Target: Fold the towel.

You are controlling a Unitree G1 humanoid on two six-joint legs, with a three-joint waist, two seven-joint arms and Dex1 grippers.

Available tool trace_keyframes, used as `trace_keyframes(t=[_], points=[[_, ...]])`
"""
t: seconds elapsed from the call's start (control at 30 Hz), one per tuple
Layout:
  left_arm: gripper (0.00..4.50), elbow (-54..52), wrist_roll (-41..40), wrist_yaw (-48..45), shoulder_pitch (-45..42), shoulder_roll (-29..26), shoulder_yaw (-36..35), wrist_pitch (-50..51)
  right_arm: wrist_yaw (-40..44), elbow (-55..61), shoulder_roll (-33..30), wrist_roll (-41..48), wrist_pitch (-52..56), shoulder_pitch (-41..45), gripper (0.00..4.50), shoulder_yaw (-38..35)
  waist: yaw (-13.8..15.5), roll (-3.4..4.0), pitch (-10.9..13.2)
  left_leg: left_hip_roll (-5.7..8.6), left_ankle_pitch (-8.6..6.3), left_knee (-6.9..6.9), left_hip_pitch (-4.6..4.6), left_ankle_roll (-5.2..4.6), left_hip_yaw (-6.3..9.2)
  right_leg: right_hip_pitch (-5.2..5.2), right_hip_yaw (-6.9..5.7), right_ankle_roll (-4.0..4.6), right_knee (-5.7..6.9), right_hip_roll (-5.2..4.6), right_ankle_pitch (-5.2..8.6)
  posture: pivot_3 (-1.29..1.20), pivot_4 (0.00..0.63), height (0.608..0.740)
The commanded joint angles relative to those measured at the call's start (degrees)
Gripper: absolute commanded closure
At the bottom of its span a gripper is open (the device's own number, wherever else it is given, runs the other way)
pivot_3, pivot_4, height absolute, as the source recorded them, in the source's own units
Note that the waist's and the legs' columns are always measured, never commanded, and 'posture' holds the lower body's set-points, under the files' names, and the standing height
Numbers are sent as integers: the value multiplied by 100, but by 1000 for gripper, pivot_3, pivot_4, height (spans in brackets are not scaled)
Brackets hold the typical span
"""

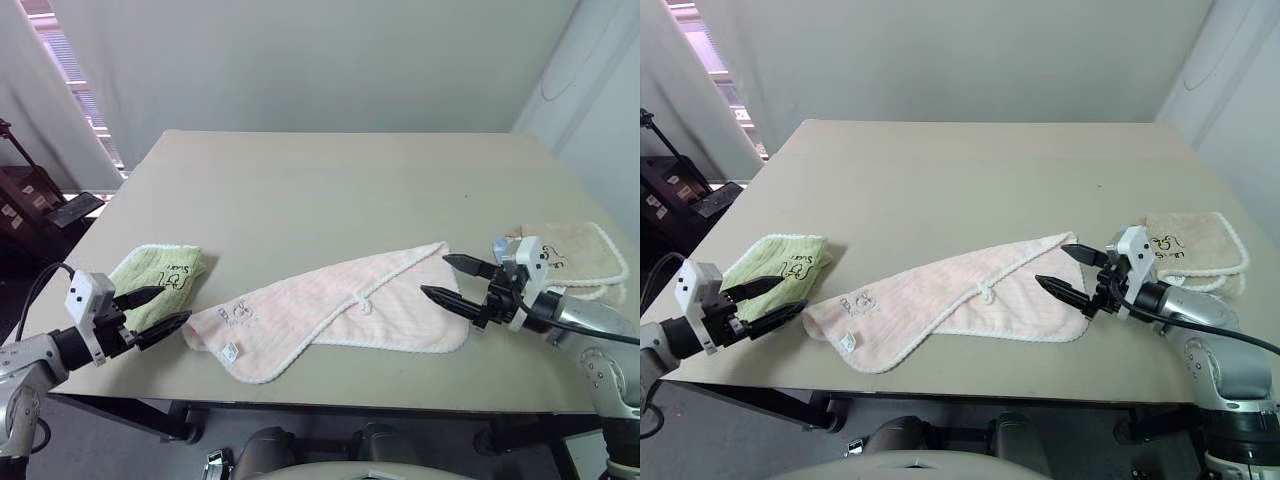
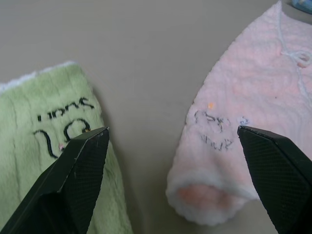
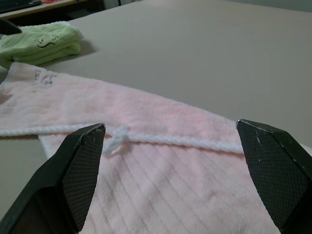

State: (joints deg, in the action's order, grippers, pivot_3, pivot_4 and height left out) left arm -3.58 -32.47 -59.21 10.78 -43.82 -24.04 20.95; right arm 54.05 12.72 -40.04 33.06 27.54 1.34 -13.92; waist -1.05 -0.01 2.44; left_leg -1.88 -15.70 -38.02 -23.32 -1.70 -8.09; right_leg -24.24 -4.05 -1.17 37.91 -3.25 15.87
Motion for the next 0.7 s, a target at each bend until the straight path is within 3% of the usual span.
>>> trace_keyframes(t=[0.03,0.4,0.7], points=[[60,-217,-62,0,-42,-62,-104,5,-92,90,93,169,50,314,0,3,0,0,0,0,0,0,0,0,0,0,0,0,0,0,0,0,0,724],[60,-495,-89,22,-20,-5,36,43,-552,-666,584,-200,-255,1160,0,242,-10,2,1,2,1,-2,-2,2,-4,-6,1,2,6,-3,-1,0,0,724],[60,-496,37,64,-336,135,468,-80,-678,-2957,494,-1105,-474,2192,0,673,-17,3,-1,3,6,-4,-2,8,-8,-8,0,3,14,-5,-2,0,0,724]])
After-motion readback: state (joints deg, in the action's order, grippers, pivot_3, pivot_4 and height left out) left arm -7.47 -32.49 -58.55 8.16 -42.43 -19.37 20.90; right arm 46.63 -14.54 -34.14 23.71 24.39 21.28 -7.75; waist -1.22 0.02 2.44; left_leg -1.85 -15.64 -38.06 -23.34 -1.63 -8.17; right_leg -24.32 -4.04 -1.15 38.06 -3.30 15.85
